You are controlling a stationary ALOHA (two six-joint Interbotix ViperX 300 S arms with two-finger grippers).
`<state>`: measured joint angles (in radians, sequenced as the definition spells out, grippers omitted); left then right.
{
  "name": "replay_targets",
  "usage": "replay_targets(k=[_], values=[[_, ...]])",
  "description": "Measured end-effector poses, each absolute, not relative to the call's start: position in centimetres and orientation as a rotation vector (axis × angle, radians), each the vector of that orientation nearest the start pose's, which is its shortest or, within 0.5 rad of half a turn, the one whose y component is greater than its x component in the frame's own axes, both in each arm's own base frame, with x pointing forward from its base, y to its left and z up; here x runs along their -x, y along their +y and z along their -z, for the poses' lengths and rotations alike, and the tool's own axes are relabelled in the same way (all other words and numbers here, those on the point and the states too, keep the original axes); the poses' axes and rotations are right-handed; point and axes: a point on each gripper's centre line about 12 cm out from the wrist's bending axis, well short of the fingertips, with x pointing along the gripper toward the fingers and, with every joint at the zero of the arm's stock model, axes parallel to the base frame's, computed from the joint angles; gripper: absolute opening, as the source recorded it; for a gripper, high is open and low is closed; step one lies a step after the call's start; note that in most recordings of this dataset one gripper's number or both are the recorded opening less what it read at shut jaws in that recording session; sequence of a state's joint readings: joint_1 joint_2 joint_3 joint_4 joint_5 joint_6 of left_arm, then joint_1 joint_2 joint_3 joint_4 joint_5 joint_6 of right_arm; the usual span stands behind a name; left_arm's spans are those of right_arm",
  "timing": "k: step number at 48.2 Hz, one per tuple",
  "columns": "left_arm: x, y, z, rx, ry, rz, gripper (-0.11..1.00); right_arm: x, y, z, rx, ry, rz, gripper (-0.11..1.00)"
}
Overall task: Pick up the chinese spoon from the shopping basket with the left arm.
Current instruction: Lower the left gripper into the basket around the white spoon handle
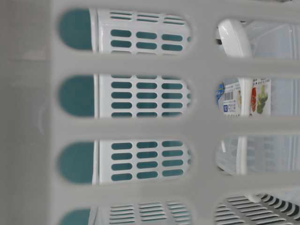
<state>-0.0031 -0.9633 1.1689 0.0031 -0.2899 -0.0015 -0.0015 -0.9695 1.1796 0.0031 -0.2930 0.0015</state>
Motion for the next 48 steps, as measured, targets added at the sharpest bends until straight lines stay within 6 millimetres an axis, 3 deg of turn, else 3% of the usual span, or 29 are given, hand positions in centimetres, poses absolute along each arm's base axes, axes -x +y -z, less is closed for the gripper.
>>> replay_targets(k=[4, 14, 24, 28, 34, 42, 48], values=[[-20.1, -0.1, -29.7, -0.007, -0.063, 0.006, 0.0, -19.8, -0.1, -29.3, -0.012, -0.083, 0.004, 0.0], [-22.2, -0.1, -32.0, -0.021, 0.048, 0.005, 0.0, -19.8, -0.1, -29.3, -0.038, -0.081, 0.008, 0.0], [-26.1, -0.8, -33.2, -0.039, 0.298, 0.03, 0.0, -19.8, -0.6, -29.2, -0.09, -0.075, 0.033, 0.0], [-27.7, -1.0, -32.9, -0.045, 0.412, 0.035, 0.0, -19.8, -0.8, -29.1, -0.111, -0.065, 0.038, 0.03], [-30.4, -1.0, -32.7, -0.044, 0.542, 0.031, 0.0, -19.8, -0.8, -28.9, -0.125, -0.052, 0.041, 0.23], [-33.9, -1.4, -32.0, -0.049, 0.632, 0.036, 0.0, -19.8, -0.8, -28.8, -0.127, -0.039, 0.042, 0.65], [-36.2, -1.7, -30.9, -0.055, 0.704, 0.042, 0.0, -19.8, -0.9, -28.7, -0.127, -0.031, 0.048, 0.71]])
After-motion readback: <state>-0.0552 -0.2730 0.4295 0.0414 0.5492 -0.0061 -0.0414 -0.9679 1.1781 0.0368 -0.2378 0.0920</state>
